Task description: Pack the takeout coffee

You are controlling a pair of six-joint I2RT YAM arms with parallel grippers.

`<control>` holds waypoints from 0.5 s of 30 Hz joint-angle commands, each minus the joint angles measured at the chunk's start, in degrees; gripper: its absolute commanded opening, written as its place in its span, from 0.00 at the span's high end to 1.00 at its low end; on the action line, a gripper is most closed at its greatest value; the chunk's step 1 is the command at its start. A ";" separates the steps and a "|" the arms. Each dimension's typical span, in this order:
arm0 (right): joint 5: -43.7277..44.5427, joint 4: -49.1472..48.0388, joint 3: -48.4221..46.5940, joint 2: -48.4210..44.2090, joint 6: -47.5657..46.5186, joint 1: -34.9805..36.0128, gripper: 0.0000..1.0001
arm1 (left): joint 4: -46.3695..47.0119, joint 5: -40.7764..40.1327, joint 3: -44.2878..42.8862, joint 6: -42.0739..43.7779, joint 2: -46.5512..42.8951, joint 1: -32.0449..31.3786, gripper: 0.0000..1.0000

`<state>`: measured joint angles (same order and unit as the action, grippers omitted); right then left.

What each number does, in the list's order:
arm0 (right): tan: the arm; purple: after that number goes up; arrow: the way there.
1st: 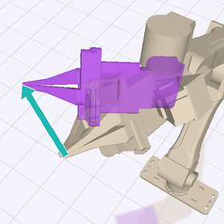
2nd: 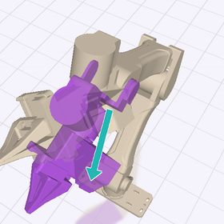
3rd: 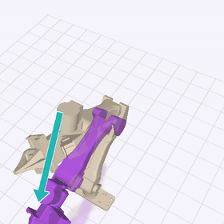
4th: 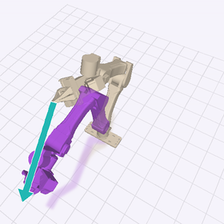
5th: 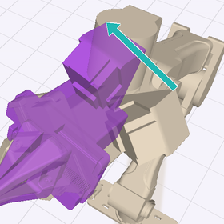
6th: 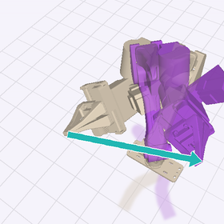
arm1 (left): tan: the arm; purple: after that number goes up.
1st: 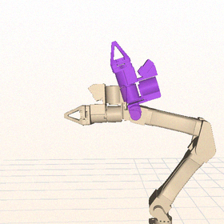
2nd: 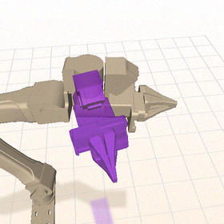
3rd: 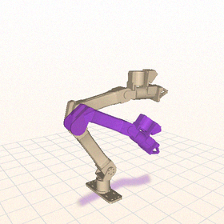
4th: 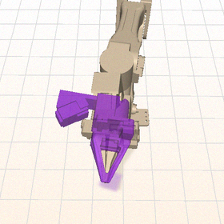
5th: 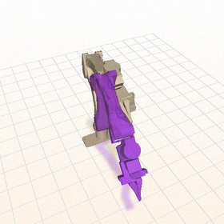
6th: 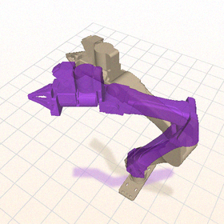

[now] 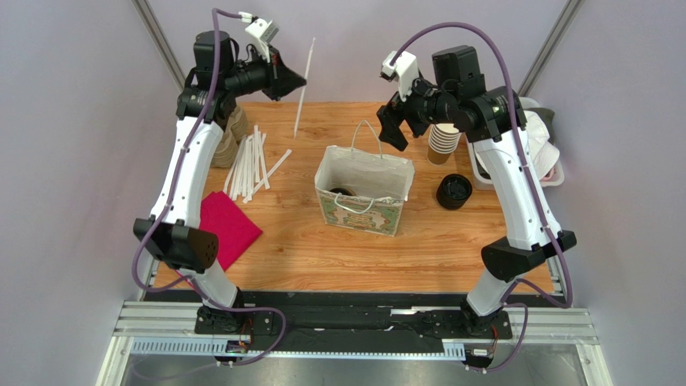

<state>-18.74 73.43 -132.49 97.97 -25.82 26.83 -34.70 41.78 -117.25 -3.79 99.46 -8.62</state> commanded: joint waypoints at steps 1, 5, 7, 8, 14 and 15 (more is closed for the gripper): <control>-4.28 -7.39 -3.92 -5.06 9.10 0.24 0.08 | 17.53 9.37 5.79 -3.41 -7.52 -3.93 1.00; -6.83 -20.14 -1.91 -9.45 17.08 0.24 0.10 | 24.58 10.42 6.78 -5.96 -10.42 -6.57 1.00; -7.62 -28.90 -1.11 -10.52 21.41 0.24 0.15 | 26.43 11.13 6.68 -7.80 -11.04 -7.37 1.00; -7.80 -31.74 -1.11 -10.87 26.65 0.24 0.16 | 27.74 11.39 6.86 -8.33 -11.56 -7.98 1.00; -11.58 -46.35 0.22 -10.62 38.47 0.50 0.22 | 36.87 12.80 10.11 -17.55 -13.15 -9.04 1.00; -11.67 -46.88 -0.40 -9.57 40.39 0.77 0.22 | 38.03 13.32 10.81 -20.26 -13.41 -9.22 1.00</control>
<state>-27.51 38.50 -132.68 86.50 3.11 26.87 -6.87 52.27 -107.81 -15.03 88.44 -17.23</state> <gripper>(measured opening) 0.784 0.008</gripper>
